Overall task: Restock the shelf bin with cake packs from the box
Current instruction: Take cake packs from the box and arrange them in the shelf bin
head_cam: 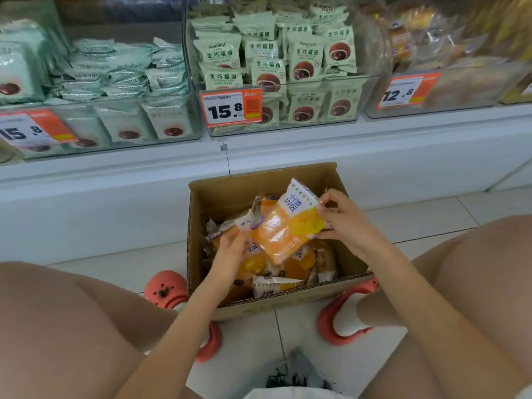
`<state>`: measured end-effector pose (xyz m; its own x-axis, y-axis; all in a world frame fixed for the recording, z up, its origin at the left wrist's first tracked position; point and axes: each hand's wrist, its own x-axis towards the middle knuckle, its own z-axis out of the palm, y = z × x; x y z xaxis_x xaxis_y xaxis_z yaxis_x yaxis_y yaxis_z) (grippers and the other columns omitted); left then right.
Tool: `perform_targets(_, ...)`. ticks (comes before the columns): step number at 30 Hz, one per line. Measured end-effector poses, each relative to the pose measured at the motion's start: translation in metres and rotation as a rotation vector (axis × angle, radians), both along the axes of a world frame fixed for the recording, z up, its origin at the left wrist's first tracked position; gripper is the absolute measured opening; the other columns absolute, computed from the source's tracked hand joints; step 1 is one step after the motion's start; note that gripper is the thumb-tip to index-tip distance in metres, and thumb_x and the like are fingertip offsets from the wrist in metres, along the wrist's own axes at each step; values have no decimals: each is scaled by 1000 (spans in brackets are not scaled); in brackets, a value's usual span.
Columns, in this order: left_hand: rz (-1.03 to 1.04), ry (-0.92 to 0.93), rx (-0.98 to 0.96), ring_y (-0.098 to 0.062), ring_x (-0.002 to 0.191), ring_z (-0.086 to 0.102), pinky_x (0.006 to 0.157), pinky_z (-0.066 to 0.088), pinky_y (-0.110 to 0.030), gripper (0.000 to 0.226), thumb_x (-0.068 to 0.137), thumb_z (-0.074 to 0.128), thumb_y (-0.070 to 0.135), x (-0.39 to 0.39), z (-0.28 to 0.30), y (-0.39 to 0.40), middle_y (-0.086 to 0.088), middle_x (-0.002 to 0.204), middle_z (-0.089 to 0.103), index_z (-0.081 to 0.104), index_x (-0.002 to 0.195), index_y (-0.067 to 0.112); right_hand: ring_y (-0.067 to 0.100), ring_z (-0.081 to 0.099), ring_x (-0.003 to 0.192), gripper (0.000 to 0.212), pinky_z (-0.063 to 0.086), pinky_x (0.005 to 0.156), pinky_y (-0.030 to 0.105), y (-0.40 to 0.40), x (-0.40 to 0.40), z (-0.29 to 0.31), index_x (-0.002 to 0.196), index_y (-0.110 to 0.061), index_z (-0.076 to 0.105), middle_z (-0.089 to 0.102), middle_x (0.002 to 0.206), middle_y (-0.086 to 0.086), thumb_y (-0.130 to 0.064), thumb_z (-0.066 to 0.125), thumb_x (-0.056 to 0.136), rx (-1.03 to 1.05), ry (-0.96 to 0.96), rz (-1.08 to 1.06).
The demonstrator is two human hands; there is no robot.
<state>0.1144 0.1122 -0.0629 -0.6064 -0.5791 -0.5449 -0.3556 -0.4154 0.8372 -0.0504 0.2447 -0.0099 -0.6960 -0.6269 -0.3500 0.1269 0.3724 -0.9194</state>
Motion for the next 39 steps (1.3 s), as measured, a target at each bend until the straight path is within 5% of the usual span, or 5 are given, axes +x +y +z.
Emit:
perform_targets(6,278,103,130,-24,86,67,76,58,-44,41,97,29,56,-8,20,8,-8,98,68,56,101,26,26,69,95,20,60,71,38,-1,22,-10,102,-11,52,66,113,9,-30,46,99,-105,-382,19)
perform_targets(14,164,70,-183,-29,88,65,92,51,-50,51,99,16,51,-9,25,19,-9,86,65,59,84,29,12,42,67,35,32,60,25,-9,29,-41,80,-7,52,49,74,7,-31,37,101,85,247,-128)
perform_targets(22,58,153,-486,-23,75,62,68,53,-27,38,101,15,44,-7,44,2,-23,83,63,51,108,52,24,64,104,35,54,87,44,-19,27,-37,120,-15,56,66,114,8,-36,36,101,-93,-320,-161)
perform_targets(33,-31,416,-842,-20,47,26,49,25,-27,51,101,18,40,-67,201,-74,2,44,29,65,113,22,19,70,84,20,56,80,44,-68,-32,132,99,-16,65,73,91,1,-23,68,80,-365,-117,106)
perform_targets(39,232,503,-1392,-18,71,59,62,44,-31,61,94,20,55,-110,322,-134,-5,74,65,67,95,15,9,69,72,6,56,59,28,-99,-97,276,92,-20,64,73,78,-7,-18,64,86,-590,245,67)
